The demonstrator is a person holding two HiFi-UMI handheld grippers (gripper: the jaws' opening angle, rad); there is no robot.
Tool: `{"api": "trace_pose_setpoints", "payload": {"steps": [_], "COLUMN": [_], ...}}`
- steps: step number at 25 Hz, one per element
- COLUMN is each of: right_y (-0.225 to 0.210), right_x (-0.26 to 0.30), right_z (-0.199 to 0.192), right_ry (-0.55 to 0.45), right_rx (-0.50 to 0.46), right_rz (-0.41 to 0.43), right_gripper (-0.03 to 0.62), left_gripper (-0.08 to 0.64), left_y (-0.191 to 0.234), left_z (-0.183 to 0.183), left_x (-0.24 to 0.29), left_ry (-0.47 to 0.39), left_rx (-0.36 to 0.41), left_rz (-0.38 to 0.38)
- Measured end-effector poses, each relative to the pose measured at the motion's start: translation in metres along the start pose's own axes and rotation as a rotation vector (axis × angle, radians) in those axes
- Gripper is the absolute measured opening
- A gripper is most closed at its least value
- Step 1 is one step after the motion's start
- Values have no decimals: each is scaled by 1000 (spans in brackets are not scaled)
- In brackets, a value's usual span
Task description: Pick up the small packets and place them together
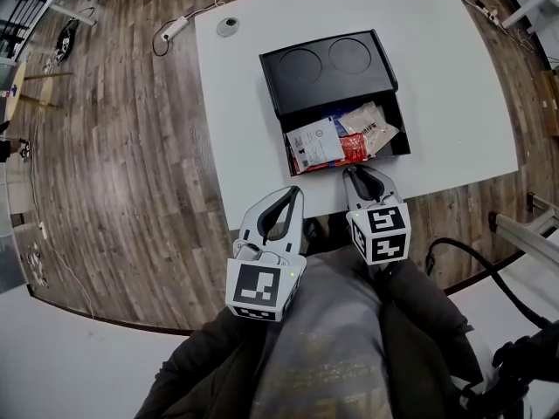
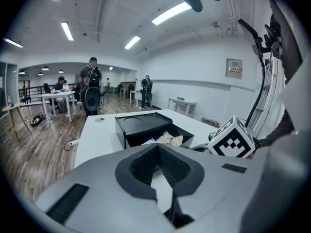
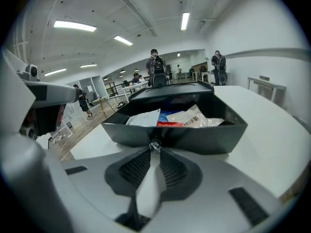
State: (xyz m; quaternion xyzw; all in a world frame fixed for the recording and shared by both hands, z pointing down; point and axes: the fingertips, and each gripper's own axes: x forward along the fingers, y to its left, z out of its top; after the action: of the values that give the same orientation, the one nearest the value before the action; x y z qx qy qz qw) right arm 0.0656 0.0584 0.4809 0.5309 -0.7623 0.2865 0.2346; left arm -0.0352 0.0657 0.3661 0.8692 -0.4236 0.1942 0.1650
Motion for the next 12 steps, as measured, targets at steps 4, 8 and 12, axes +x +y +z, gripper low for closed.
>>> {"api": "trace_pose_setpoints", "payload": {"steps": [4, 8, 12], "right_y": [1, 1, 1], "right_x": [-4, -2, 5], "right_z": [-2, -4, -8], "right_ry": [-14, -10, 20], "right_rx": [9, -21, -39], "right_rz": [-6, -25, 1], "right_gripper": [67, 67, 68], "left_gripper": [3, 3, 3], "left_y": [0, -2, -2], "left_z": [0, -1, 0], "left_x": [-9, -13, -12], "left_ry": [-8, -15, -32], "left_rx": [5, 13, 9], "left_rz": [7, 3, 3]}}
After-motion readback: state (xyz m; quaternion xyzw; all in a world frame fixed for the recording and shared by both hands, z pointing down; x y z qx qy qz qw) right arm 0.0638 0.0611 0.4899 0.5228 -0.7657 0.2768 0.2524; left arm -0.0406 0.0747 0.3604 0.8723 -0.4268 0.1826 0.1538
